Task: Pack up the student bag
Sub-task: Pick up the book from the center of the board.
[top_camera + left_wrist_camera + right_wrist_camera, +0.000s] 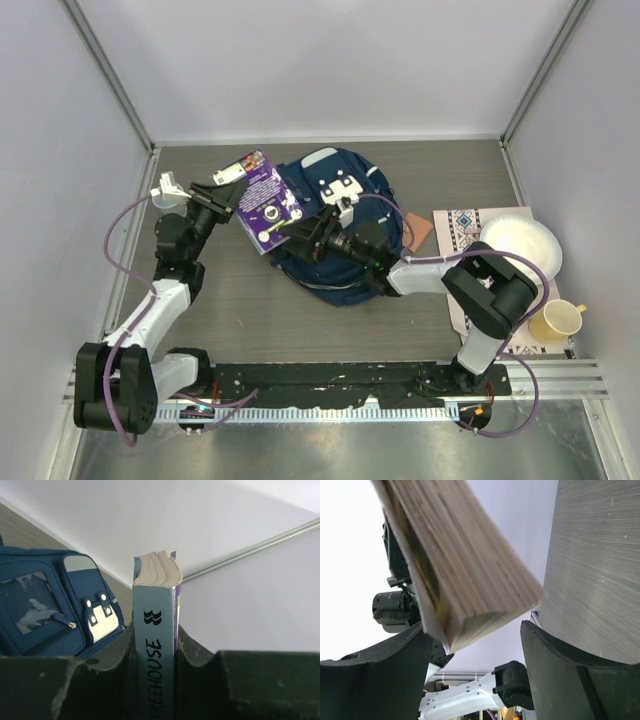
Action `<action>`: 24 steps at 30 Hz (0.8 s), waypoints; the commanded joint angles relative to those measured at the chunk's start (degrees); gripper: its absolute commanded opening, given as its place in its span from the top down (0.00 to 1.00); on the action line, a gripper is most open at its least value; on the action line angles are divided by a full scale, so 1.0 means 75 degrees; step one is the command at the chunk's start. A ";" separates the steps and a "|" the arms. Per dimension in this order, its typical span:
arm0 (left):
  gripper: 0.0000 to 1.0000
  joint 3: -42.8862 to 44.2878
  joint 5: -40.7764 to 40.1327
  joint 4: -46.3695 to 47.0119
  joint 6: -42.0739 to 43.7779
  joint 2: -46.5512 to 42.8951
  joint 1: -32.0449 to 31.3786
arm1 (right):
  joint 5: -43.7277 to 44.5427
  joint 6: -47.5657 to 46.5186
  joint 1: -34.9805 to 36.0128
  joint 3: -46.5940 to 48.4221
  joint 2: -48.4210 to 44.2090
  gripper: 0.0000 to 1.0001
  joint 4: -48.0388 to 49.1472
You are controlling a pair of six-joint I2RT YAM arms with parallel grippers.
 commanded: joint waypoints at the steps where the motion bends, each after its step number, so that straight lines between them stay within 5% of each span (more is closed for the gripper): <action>1: 1.00 0.0176 0.0050 0.1336 -0.0176 0.0028 -0.0113 | 0.0581 0.0156 0.0037 0.0354 0.0064 0.25 0.0627; 12: 1.00 -0.0187 0.0050 0.2192 -0.0586 0.0391 -0.0348 | 0.1272 0.0250 0.0084 0.0799 0.0521 0.26 0.1599; 16: 1.00 -0.0293 -0.0043 0.2192 -0.0563 0.0368 -0.0336 | 0.1413 0.0004 0.0154 0.0800 0.0405 0.51 0.1670; 18: 1.00 -0.0316 -0.0055 0.2158 -0.0482 0.0380 -0.0336 | 0.1518 -0.0265 0.0189 0.0671 0.0160 0.81 0.1554; 19: 1.00 -0.0316 -0.0032 0.2099 -0.0435 0.0357 -0.0336 | 0.1565 -0.0405 0.0189 0.0613 0.0019 0.87 0.1437; 21: 0.90 -0.0282 0.0027 0.1680 -0.0248 0.0310 -0.0336 | 0.1787 -0.0907 0.0189 0.0390 -0.0482 0.99 0.0922; 22: 0.79 -0.0177 0.0131 0.1410 0.0020 0.0217 -0.0336 | 0.1881 -0.1143 0.0189 0.0332 -0.0695 0.99 0.0630; 23: 0.58 -0.0071 0.0190 0.0642 0.0255 0.0169 -0.0336 | 0.2102 -0.1389 0.0166 0.0261 -0.0929 0.99 -0.0185; 24: 0.50 0.0057 0.0319 0.0216 0.0524 0.0134 -0.0336 | 0.2267 -0.2076 0.0165 0.0226 -0.1488 0.99 -0.0622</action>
